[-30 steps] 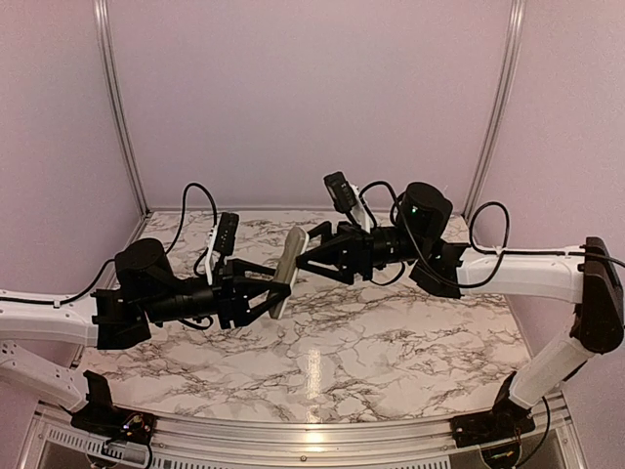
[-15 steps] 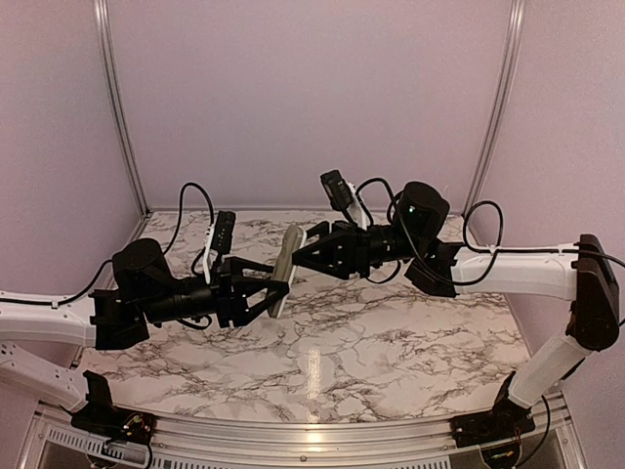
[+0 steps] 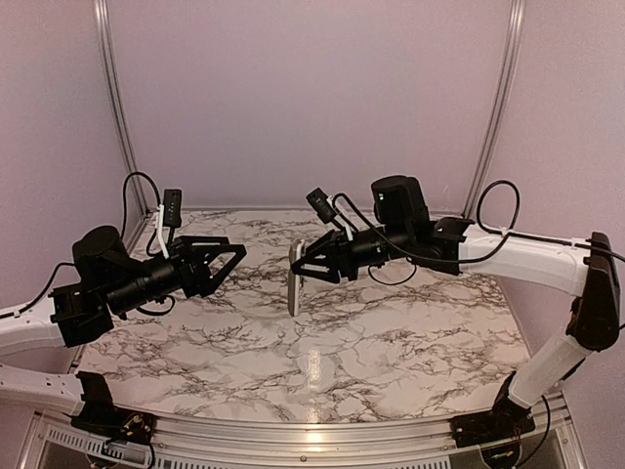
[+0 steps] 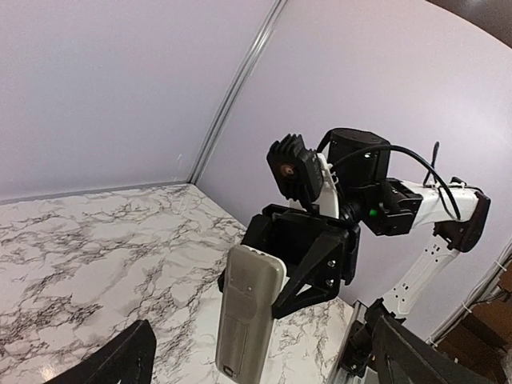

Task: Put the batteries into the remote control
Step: Place the remote control at the center of the board.

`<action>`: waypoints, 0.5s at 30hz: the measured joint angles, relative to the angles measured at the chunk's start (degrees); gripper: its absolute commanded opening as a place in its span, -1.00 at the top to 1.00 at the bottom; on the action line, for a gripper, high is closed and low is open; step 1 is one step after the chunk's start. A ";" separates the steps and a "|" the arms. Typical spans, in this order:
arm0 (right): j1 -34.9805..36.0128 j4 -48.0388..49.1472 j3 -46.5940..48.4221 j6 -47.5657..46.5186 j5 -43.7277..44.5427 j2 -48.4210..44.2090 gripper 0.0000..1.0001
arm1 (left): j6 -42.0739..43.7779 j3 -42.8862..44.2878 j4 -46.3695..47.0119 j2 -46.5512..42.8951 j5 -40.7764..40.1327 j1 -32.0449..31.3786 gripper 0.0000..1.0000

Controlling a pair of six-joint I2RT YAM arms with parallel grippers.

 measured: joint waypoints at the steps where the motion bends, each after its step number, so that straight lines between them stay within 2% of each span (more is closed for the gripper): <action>1: -0.04 -3.58 0.26 -1.62 2.25 0.13 0.75 | -0.83 0.00 -1.36 0.02 -0.98 1.09 -0.98; 6: -0.04 -17.86 3.50 -7.82 11.98 4.26 0.73 | -4.48 -0.83 -7.61 0.70 -3.61 5.05 -0.98; 15: 1.97 -35.30 12.70 -14.53 27.78 19.08 0.76 | -7.89 -2.34 -13.68 1.55 -6.75 9.01 -0.98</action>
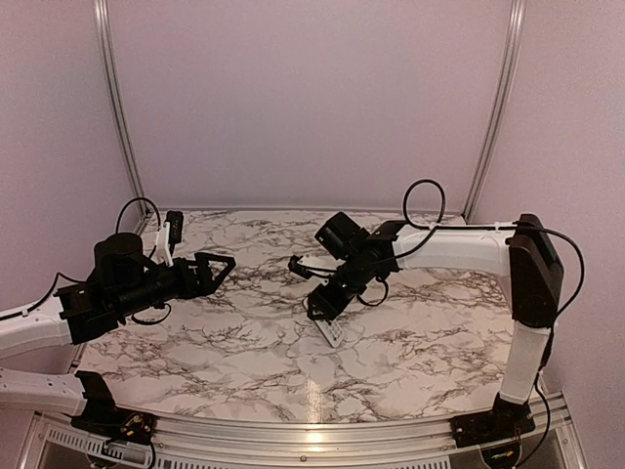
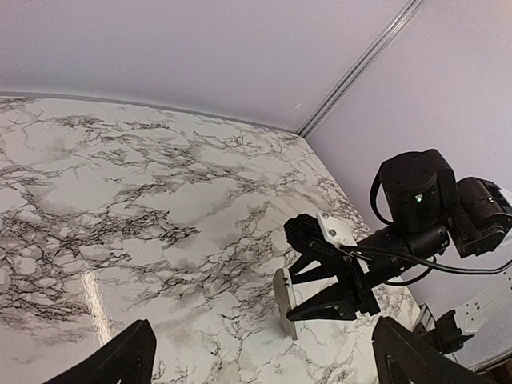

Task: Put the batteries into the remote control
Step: Place the remote control at the center of the board.

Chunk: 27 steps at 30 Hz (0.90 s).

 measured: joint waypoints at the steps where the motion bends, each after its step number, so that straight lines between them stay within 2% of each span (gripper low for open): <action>1: 0.44 -1.33 1.14 -0.42 1.44 1.42 0.76 | -0.24 -0.22 -0.44 -0.04 -0.13 0.31 -0.98; 10: 5.62 -11.15 14.29 -3.26 12.39 13.03 0.70 | -1.33 -2.99 -3.13 -0.68 -1.07 2.43 -0.98; 17: 6.14 -13.55 17.77 -3.96 14.14 18.56 0.58 | -1.51 -4.61 -3.54 -0.87 -1.05 2.54 -0.98; 19: 6.14 -13.94 18.43 -4.13 14.10 19.43 0.41 | -1.49 -4.70 -3.52 -0.79 -1.07 2.58 -0.98; 24: 6.14 -14.60 19.17 -4.39 13.75 19.87 -0.25 | -1.49 -4.70 -3.52 0.63 -1.09 2.69 -0.98; 27: 6.14 -14.51 19.15 -4.11 12.94 19.93 -0.82 | -1.49 -4.70 -3.56 1.18 -1.09 2.75 -0.98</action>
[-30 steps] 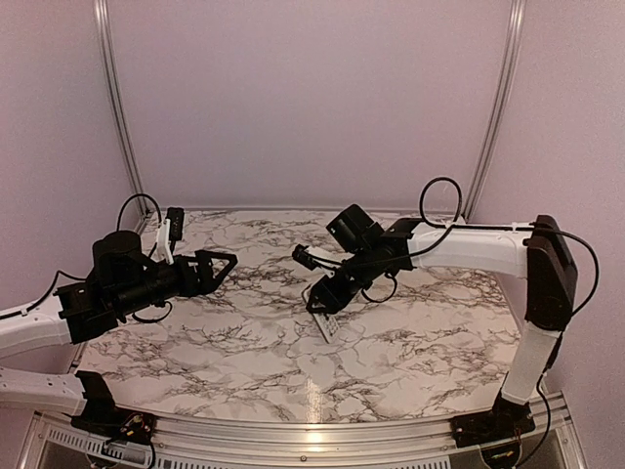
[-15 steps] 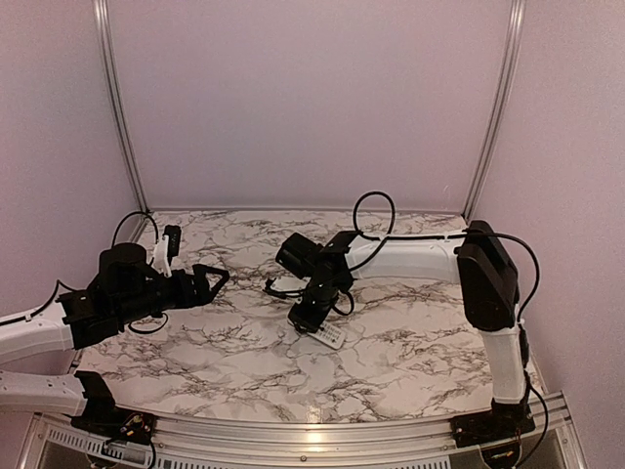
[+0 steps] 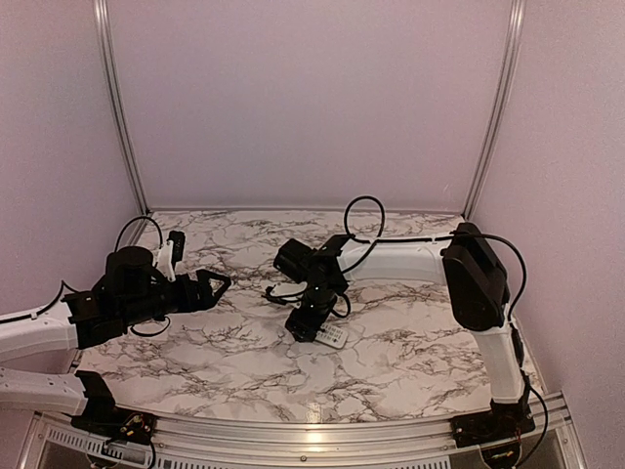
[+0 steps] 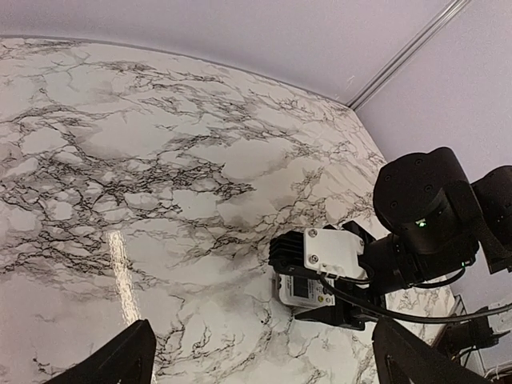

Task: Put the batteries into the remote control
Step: Place the remote control at the center of the board, then reset both arms

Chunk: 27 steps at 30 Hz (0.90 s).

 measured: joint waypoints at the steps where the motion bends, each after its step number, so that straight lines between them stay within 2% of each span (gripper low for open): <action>1: -0.04 -0.02 -0.07 -0.20 -0.70 0.02 -0.95 | -0.02 0.00 -0.07 0.04 0.00 0.04 -0.98; 8: -0.46 2.93 -1.73 -0.15 -3.30 -1.92 -0.97 | 0.46 2.97 -3.48 2.93 0.35 1.01 -0.98; 13: -2.71 7.93 -7.74 0.72 -6.58 -11.02 -0.97 | 2.14 11.91 -8.55 8.85 0.61 1.66 -0.98; 19: -12.09 17.38 -16.85 2.86 -11.50 -26.36 -0.97 | 3.87 22.47 -12.17 16.00 0.87 2.25 -0.98; 23: -19.45 25.03 -26.95 4.81 -13.70 -35.82 -0.97 | 5.31 27.96 -13.49 21.40 1.33 3.30 -0.98; 27: -25.31 32.54 -38.77 7.56 -15.63 -43.58 -0.97 | 6.38 29.75 -13.31 26.29 2.64 4.26 -0.98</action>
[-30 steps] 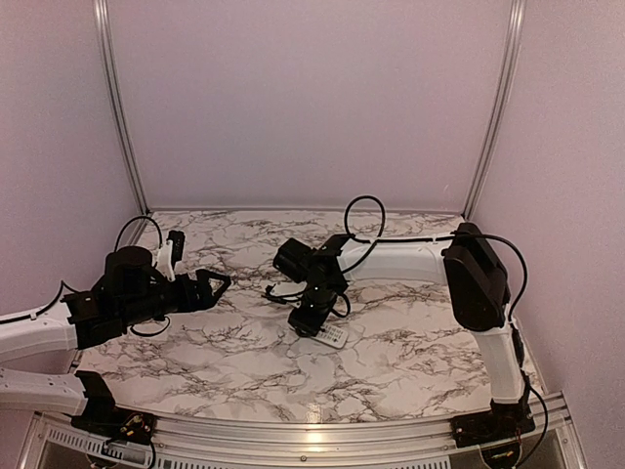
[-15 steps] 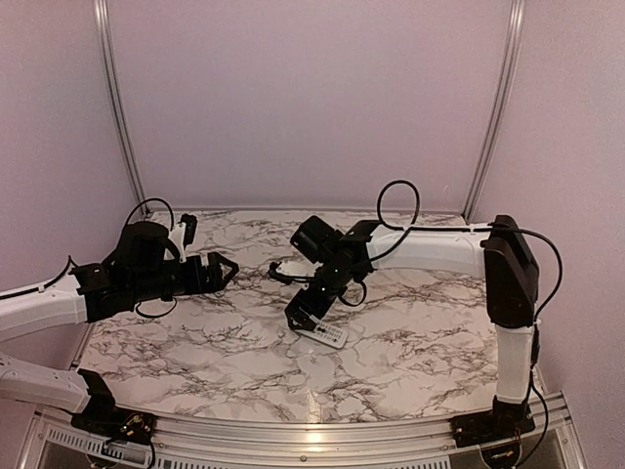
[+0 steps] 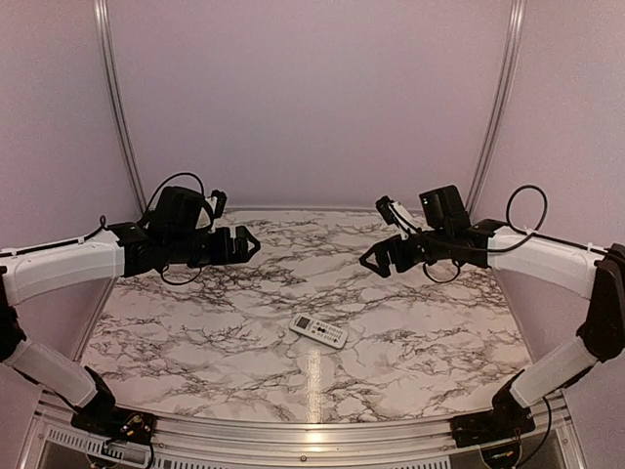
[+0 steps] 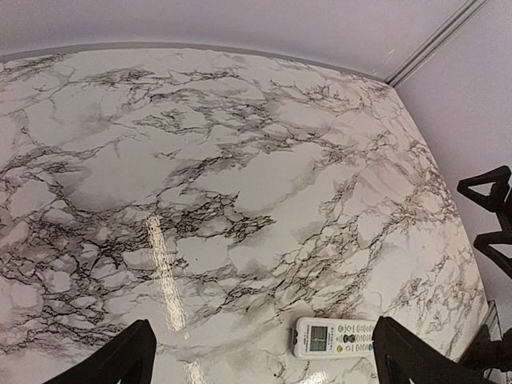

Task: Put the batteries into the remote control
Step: Reset both arms

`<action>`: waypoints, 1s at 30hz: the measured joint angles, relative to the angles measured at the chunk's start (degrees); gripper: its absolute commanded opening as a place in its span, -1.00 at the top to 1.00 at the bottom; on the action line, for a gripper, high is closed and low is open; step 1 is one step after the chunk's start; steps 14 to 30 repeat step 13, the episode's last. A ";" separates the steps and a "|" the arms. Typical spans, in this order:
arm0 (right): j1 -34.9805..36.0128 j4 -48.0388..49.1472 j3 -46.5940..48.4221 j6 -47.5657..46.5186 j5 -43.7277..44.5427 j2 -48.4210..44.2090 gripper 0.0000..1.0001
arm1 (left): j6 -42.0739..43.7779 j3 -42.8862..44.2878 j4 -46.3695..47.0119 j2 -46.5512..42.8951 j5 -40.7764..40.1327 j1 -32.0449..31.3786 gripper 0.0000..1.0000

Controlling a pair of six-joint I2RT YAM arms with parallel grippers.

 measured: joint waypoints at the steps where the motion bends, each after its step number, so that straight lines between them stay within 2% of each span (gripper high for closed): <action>1: -1.38 1.77 -2.91 0.92 -0.79 -1.55 -0.97 | 0.13 0.00 0.11 1.33 0.35 0.17 -0.98; 7: -8.46 12.44 -17.59 5.88 -6.23 -6.43 -0.97 | -0.42 -5.42 3.93 5.11 2.01 0.46 -0.98; 10: -9.53 15.37 -21.42 7.56 -7.89 -6.86 -0.97 | -1.20 -9.11 5.70 5.11 2.03 0.48 -0.98; 13: -9.57 16.52 -22.01 8.48 -9.22 -6.99 -0.97 | -1.77 -11.32 7.21 5.09 2.01 0.48 -0.98; 30: -9.57 16.52 -22.01 8.48 -9.22 -6.99 -0.97 | -1.77 -11.32 7.21 5.09 2.01 0.48 -0.98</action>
